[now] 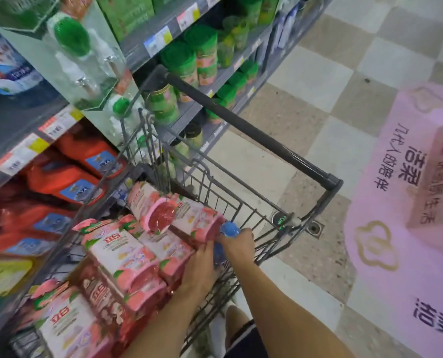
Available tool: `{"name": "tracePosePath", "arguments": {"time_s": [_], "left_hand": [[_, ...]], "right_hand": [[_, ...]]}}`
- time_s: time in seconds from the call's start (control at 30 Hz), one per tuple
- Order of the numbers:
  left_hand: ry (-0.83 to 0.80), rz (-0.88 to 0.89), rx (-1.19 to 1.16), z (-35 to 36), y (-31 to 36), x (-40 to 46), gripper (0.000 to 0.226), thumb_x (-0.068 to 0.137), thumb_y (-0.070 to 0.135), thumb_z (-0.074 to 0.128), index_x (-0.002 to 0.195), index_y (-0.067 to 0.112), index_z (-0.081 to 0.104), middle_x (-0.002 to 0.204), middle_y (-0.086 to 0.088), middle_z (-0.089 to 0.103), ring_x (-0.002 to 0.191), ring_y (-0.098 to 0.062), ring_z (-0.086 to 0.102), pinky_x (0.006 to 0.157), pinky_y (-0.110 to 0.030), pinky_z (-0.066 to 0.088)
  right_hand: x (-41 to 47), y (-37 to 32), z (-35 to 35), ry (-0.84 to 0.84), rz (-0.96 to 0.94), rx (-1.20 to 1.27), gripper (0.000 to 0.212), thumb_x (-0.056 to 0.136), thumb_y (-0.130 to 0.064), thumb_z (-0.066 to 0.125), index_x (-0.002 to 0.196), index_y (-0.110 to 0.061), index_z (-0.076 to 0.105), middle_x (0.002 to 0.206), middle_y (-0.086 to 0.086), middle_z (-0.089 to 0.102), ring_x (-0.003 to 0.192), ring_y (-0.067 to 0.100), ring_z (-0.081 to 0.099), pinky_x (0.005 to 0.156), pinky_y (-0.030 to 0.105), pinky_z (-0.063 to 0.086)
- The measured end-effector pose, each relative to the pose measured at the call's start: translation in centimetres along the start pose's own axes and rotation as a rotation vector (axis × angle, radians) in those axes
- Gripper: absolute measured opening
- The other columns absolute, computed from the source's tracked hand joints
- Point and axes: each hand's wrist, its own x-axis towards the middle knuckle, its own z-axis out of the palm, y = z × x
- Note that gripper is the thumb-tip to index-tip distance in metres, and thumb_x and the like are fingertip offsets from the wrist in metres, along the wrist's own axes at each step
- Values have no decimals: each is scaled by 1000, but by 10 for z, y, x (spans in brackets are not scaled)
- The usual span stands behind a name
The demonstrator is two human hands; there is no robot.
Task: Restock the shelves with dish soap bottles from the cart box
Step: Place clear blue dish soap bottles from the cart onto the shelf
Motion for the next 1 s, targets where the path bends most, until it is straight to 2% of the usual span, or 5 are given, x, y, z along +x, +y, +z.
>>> {"name": "tracePosePath", "arguments": {"time_s": [0.37, 0.57, 0.7, 0.9, 1.0], "left_hand": [[55, -118, -265, -11, -32, -32, 61, 82, 32, 77, 135, 21, 49, 127, 9, 57, 117, -8, 55, 98, -23, 44], [91, -167, -326, -11, -35, -39, 70, 80, 38, 78, 141, 15, 51, 141, 1, 53, 128, -12, 50, 107, -24, 39], [134, -167, -465, -13, -36, -44, 47, 76, 24, 83, 118, 15, 65, 108, 10, 65, 100, -7, 63, 77, -1, 40], [289, -205, -801, -21, -48, -77, 54, 67, 20, 91, 115, 27, 67, 102, 24, 72, 97, 6, 67, 86, -12, 51], [371, -223, -891, -32, -56, -103, 66, 51, 51, 92, 109, 40, 63, 102, 35, 68, 96, 12, 64, 83, -4, 45]], "right_hand": [[-5, 7, -13, 22, -241, -353, 79, 70, -51, 73, 128, -6, 44, 108, 9, 68, 97, 31, 67, 77, 36, 53], [-6, 7, -41, -19, -559, -735, 61, 76, -68, 64, 111, -18, 55, 100, 3, 69, 92, 28, 70, 74, 37, 53], [-11, 12, -56, -26, -833, -775, 65, 67, -50, 78, 115, -10, 63, 95, 9, 71, 85, 33, 71, 67, 38, 54], [-18, 7, -56, -322, -1130, -644, 62, 64, -43, 69, 117, -13, 62, 100, -2, 65, 91, 18, 62, 77, 23, 49], [-35, -3, -47, -385, -1223, -597, 57, 65, -39, 69, 113, -8, 62, 96, -1, 63, 87, 14, 59, 78, 9, 38]]}}
